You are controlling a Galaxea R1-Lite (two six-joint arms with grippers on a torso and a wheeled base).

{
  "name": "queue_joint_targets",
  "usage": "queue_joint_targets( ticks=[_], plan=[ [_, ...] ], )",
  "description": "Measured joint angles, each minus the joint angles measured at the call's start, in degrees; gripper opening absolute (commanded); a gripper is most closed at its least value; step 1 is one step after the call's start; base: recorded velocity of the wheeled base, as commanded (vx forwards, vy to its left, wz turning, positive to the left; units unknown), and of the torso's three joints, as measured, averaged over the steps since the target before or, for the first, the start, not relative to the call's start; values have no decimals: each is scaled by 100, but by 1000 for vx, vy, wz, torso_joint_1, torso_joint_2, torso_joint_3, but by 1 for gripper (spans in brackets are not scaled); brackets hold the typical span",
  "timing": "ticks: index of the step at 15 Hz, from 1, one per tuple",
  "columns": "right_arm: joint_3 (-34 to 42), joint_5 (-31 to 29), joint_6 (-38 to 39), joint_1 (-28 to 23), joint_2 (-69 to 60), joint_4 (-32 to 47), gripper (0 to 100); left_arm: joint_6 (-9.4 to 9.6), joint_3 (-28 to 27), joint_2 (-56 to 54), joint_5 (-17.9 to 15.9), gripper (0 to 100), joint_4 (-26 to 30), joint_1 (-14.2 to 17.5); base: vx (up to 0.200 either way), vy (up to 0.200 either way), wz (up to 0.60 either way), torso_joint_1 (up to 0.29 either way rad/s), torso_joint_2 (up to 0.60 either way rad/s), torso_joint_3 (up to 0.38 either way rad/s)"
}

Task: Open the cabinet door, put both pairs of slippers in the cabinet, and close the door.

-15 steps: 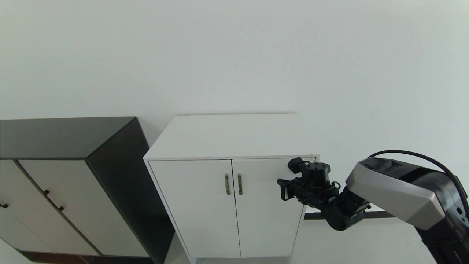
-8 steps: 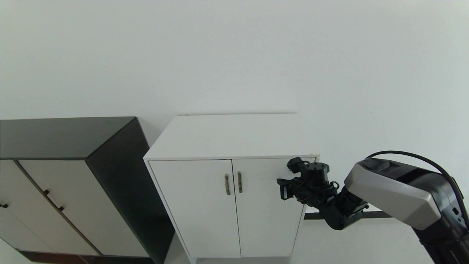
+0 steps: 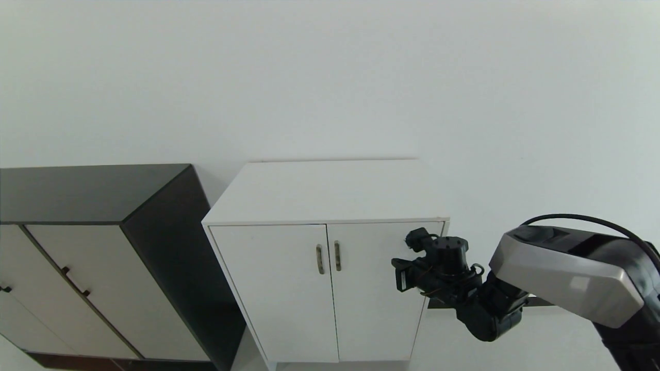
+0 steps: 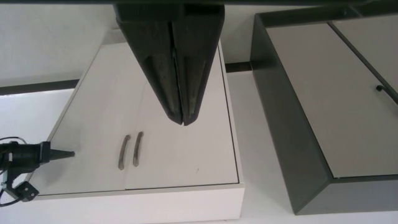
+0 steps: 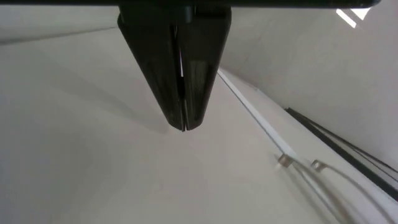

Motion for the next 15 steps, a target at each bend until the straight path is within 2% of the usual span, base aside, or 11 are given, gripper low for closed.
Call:
queue_joint_targets(
  ticks=[5,7,10,12,15],
  plan=[
    [1731,-790,-5,74,-1307,-268,0,-2,0,0,9,0,0,-2,0,0,0,0,0,0],
    [2743,-1181,6,-22,-1960,-495,0,-7,0,0,55,0,-2,-2,0,0,0,0,0,0],
    [4361,-1663,28,-113,-2654,-1346,0,-87,0,0,143,0,-5,-2,0,0,0,0,0,0],
    [5300,-2256,26,-151,-3079,-1808,0,-98,0,0,167,0,-5,-2,0,0,0,0,0,0],
    [5698,-2654,17,-116,-4181,-906,0,-115,0,0,176,0,-7,-2,0,0,0,0,0,0]
  ],
)
